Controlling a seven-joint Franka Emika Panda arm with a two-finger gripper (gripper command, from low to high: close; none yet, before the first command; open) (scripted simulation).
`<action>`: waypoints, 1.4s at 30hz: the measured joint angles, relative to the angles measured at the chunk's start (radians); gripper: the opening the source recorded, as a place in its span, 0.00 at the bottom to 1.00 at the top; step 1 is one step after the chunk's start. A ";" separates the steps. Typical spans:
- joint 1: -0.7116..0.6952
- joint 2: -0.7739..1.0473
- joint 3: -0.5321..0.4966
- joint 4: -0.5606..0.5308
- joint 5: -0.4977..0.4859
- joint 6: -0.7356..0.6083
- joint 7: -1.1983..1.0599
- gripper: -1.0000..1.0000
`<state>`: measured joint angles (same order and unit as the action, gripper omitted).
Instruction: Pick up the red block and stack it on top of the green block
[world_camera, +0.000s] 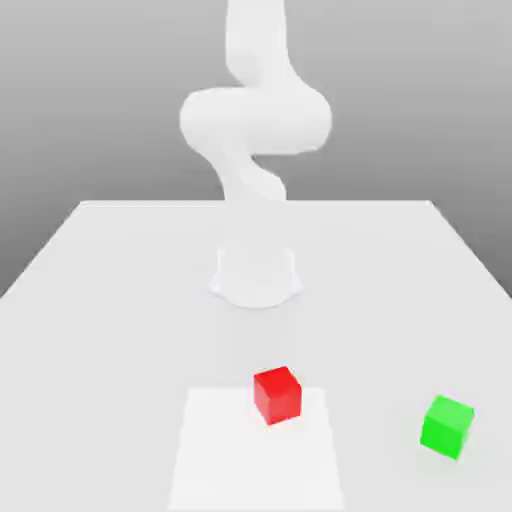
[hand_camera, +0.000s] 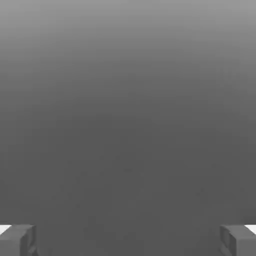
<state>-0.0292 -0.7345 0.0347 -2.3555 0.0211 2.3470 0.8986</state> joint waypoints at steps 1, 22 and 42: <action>-0.011 0.028 0.015 -0.024 0.008 0.021 0.044 0.50; -0.200 0.575 0.299 -0.490 0.086 0.420 0.943 0.50; -0.129 0.838 0.174 -0.519 -0.153 0.631 1.229 0.00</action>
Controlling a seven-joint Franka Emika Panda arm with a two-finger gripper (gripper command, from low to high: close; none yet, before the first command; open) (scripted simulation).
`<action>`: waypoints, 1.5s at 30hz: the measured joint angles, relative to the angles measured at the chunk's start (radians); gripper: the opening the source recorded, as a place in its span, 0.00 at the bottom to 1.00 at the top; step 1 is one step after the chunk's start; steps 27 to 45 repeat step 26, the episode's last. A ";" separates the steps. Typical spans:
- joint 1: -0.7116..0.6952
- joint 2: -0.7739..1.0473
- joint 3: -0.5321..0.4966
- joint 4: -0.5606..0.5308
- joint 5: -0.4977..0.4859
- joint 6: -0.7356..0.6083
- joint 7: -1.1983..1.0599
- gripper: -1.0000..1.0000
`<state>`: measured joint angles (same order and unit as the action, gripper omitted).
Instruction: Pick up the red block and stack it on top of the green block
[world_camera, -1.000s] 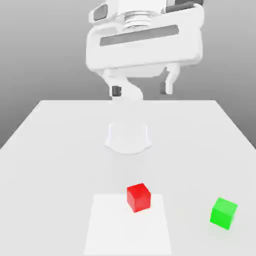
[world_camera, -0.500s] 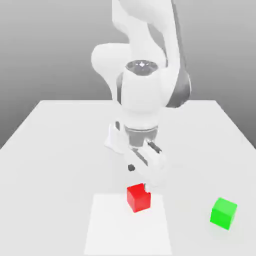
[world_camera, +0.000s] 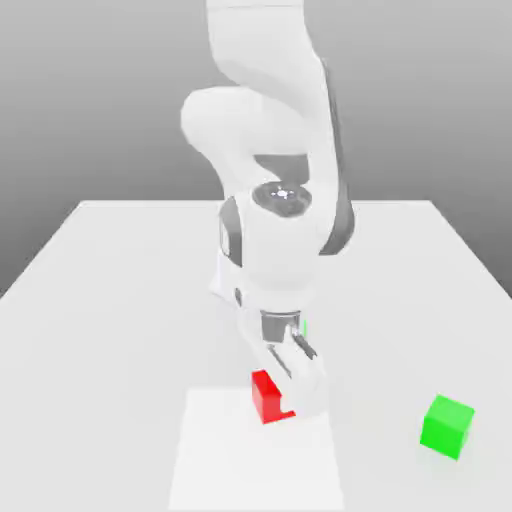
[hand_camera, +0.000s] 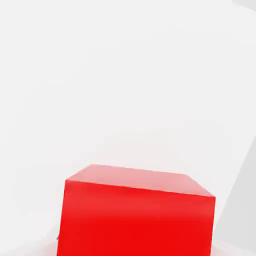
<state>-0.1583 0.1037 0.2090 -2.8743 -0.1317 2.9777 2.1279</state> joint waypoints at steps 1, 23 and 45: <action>0.002 -0.035 0.012 -0.006 0.049 -0.028 -0.035 0.00; 0.388 0.149 0.108 0.354 -0.076 -0.222 -0.600 1.00; 0.388 0.149 0.108 0.354 -0.076 -0.222 -0.600 1.00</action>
